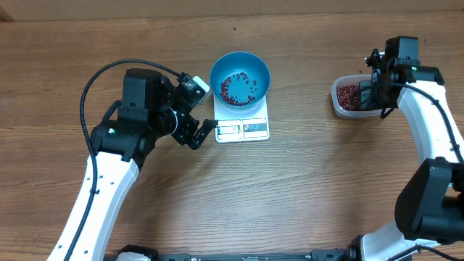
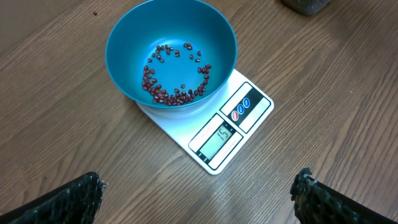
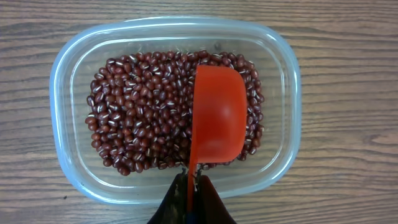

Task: Scoop item into bowl and weigh 150g on scale
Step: 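Move the empty scoop with the right gripper back over the bean tub, then dip the scoop into the red beans with the right gripper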

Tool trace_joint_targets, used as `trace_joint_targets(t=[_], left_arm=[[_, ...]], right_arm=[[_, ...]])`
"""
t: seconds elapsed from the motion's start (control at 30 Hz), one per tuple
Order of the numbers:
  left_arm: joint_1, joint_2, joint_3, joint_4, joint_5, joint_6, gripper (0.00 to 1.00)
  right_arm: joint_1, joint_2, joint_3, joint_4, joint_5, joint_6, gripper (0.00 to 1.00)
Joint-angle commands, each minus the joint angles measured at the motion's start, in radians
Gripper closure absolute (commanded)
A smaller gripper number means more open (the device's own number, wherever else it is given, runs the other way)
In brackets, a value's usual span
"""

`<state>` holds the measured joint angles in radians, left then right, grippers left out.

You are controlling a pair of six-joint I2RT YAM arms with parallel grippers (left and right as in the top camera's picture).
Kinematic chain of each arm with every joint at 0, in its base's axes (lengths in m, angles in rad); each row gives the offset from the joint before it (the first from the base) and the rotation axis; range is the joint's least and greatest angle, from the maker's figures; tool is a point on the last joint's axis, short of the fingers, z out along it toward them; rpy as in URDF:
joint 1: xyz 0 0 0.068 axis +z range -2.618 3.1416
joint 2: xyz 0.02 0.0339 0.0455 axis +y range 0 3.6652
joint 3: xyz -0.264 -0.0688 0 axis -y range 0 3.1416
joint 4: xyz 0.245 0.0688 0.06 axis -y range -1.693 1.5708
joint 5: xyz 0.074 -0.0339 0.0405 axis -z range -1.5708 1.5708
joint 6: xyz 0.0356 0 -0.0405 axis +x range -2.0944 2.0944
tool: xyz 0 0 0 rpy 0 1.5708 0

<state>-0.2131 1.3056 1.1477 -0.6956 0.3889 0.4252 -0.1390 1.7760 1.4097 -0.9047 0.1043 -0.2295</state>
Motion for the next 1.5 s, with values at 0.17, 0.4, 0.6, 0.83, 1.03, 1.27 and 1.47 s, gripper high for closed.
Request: trace_joint_targets(t=[0.17,0.4,0.6,0.83,1.03,1.27,1.47], left_arm=[[0.01,0.002,0.003,0.0,0.003,-0.007,0.0],[0.01,0.002,0.003,0.0,0.003,-0.007,0.0],[0.01,0.002,0.003,0.0,0.003,-0.007,0.0],[0.01,0.002,0.003,0.0,0.003,-0.007,0.0],[0.01,0.002,0.003,0.0,0.003,-0.007,0.0],[0.01,0.002,0.003,0.0,0.003,-0.007,0.01],[0.01,0.002,0.003,0.0,0.003,-0.007,0.0]], right_arm=[[-0.007,-0.005,0.074,-0.06,0.009,0.0,0.96],[-0.002,-0.005,0.097,-0.105,0.031,0.024,0.96],[-0.002,-0.001,0.096,-0.099,0.098,0.044,0.96],[-0.003,0.038,0.095,-0.075,0.122,0.041,0.96],[-0.003,0.081,0.095,-0.071,0.085,0.037,0.96],[-0.003,0.1,0.09,-0.069,-0.046,0.038,0.96],[-0.009,0.1,0.09,-0.07,-0.138,0.038,0.96]])
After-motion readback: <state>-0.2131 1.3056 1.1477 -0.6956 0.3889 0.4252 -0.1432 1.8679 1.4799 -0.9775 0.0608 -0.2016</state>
